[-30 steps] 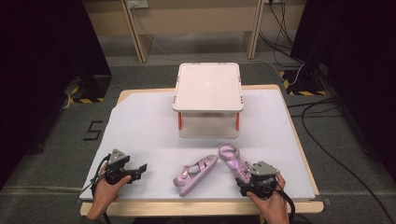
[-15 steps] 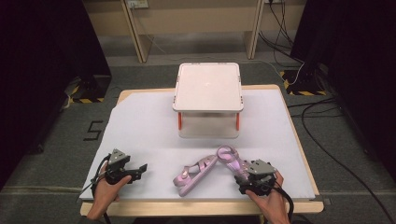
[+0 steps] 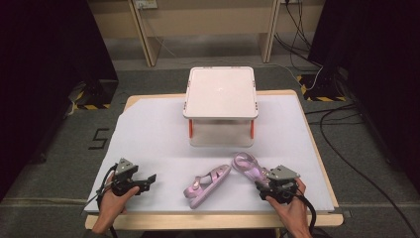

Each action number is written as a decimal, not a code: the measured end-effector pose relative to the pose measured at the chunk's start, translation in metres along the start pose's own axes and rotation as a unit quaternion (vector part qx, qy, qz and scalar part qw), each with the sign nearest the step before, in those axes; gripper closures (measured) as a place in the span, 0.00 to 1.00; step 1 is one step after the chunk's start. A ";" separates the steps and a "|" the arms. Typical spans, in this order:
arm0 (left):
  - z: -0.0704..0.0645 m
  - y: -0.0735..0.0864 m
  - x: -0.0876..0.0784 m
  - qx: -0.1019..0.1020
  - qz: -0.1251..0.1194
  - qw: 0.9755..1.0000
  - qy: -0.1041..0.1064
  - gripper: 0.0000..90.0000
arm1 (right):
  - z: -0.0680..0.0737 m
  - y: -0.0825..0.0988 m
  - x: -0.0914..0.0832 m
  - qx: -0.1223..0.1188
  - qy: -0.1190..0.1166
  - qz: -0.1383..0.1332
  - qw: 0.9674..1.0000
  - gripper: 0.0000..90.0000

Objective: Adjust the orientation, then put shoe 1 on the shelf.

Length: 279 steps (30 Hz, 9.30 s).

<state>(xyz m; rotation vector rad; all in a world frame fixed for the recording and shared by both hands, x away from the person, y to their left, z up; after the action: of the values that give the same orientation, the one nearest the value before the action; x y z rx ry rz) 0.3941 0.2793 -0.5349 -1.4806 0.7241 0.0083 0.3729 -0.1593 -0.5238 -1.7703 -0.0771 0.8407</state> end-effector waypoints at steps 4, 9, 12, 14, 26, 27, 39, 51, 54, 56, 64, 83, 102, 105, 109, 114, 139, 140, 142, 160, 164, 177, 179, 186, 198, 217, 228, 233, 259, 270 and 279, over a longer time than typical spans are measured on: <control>0.001 0.000 0.000 -0.002 -0.002 1.000 -0.002 0.17 | -0.006 0.002 -0.002 -0.036 0.020 0.011 0.999 0.33; 0.002 0.000 0.000 -0.002 -0.002 1.000 -0.003 0.17 | -0.018 0.008 -0.012 -0.011 0.005 0.006 1.000 0.31; 0.002 -0.001 -0.001 -0.002 -0.003 1.000 -0.003 0.17 | -0.024 0.011 -0.018 0.002 0.008 0.005 1.000 0.30; 0.001 -0.001 -0.001 -0.003 -0.003 1.000 -0.003 0.17 | -0.026 0.013 -0.020 0.002 0.005 0.006 1.000 0.29; 0.000 0.000 0.001 0.002 0.001 1.000 -0.001 0.18 | -0.021 -0.001 -0.018 0.002 0.030 -0.017 0.999 0.20; 0.000 0.000 0.001 0.001 0.001 1.000 -0.001 0.18 | -0.020 -0.002 -0.015 0.001 0.031 -0.012 0.999 0.21; 0.001 0.000 0.000 0.003 0.000 1.000 -0.002 0.18 | -0.030 0.013 -0.030 0.020 0.058 0.021 0.998 0.23; 0.000 -0.001 0.000 0.001 -0.002 1.000 -0.002 0.18 | -0.033 0.007 -0.031 -0.002 0.068 -0.003 0.998 0.19; 0.000 -0.001 0.000 0.003 -0.001 1.000 -0.001 0.18 | -0.028 0.003 -0.025 -0.008 0.065 -0.012 0.998 0.19; 0.000 -0.001 0.000 0.003 -0.001 1.000 -0.001 0.18 | -0.027 0.003 -0.024 -0.016 0.064 -0.012 0.998 0.20; 0.000 -0.001 0.000 0.003 -0.001 1.000 -0.001 0.18 | -0.036 0.006 -0.030 -0.028 0.084 -0.001 0.996 0.21; 0.000 -0.001 0.000 0.003 -0.003 1.000 -0.001 0.18 | -0.062 0.014 -0.030 -0.016 0.095 -0.011 0.995 0.19; 0.000 -0.001 -0.001 0.002 -0.004 1.000 -0.002 0.18 | -0.066 -0.001 -0.060 0.032 0.061 -0.066 0.995 0.26; 0.001 -0.001 -0.001 0.002 -0.003 1.000 -0.004 0.18 | -0.058 -0.013 -0.071 0.062 0.051 -0.104 0.991 0.27; 0.001 -0.002 -0.002 0.000 -0.005 1.000 -0.004 0.18 | -0.043 -0.018 -0.073 0.050 0.038 -0.108 0.992 0.30; 0.000 -0.002 -0.002 0.001 -0.004 1.000 -0.004 0.18 | -0.032 -0.019 -0.068 0.045 0.026 -0.102 0.993 0.31; 0.001 -0.001 -0.002 -0.002 -0.003 1.000 -0.005 0.18 | -0.023 0.002 -0.048 -0.022 0.051 -0.022 0.998 0.45; 0.001 0.000 -0.002 -0.002 -0.002 1.000 -0.005 0.18 | -0.023 0.002 -0.048 -0.022 0.051 -0.022 0.998 0.45; 0.001 0.000 -0.001 -0.002 -0.003 1.000 -0.005 0.18 | -0.025 0.003 -0.047 -0.023 0.050 -0.021 0.998 0.51; 0.003 -0.001 -0.002 -0.003 -0.004 1.000 -0.007 0.18 | -0.026 0.005 -0.049 -0.004 0.032 -0.027 0.999 0.70; 0.001 0.000 -0.003 -0.003 -0.004 1.000 -0.005 0.18 | -0.025 0.004 -0.049 0.000 0.026 -0.032 0.999 0.76; 0.002 -0.001 -0.002 0.000 -0.004 1.000 -0.006 0.18 | -0.028 -0.010 -0.056 -0.013 0.025 -0.072 0.997 0.89; 0.001 -0.001 -0.002 0.002 -0.003 1.000 -0.006 0.18 | -0.029 -0.013 -0.057 -0.016 0.027 -0.079 0.996 0.89; 0.001 -0.001 -0.003 0.002 -0.004 1.000 -0.006 0.18 | -0.032 -0.025 -0.057 -0.009 0.018 -0.095 0.995 0.89; 0.001 0.000 -0.002 0.001 -0.002 1.000 -0.006 0.18 | -0.038 -0.047 -0.056 0.003 0.005 -0.122 0.992 0.89; 0.001 0.000 -0.002 0.001 -0.002 1.000 -0.006 0.18 | -0.048 -0.081 -0.052 -0.006 0.009 -0.145 0.989 0.89; 0.001 0.000 -0.003 0.002 -0.003 1.000 -0.005 0.18 | -0.055 -0.094 -0.049 -0.010 0.017 -0.147 0.989 0.89; 0.001 0.000 -0.002 0.001 -0.003 1.000 -0.005 0.18 | -0.056 -0.097 -0.047 -0.012 0.016 -0.148 0.989 0.89; 0.001 0.000 -0.002 0.000 -0.004 1.000 -0.005 0.18 | -0.067 -0.130 -0.061 -0.015 0.023 -0.169 0.985 0.89; 0.000 0.000 -0.002 0.000 -0.004 1.000 -0.004 0.18 | -0.070 -0.170 -0.062 -0.033 0.020 -0.196 0.980 0.89; 0.001 0.000 -0.002 0.000 -0.004 1.000 -0.005 0.18 | -0.062 -0.204 -0.042 -0.043 0.008 -0.197 0.979 0.89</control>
<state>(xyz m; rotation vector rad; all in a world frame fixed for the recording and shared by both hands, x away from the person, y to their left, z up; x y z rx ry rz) 0.3929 0.2810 -0.5339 -1.4823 0.7110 0.0095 0.4479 -0.1513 -0.3196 -1.7619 -0.4454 0.5402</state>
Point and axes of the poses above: each handheld gripper's, and its own axes: x roughly forward along the jaws, y roughly out of its underside, z roughly to its left, the point moved 7 cm from there along x, roughly forward along the jaws, and after that the axes turned 12 degrees about -z, right-handed, at the moved point
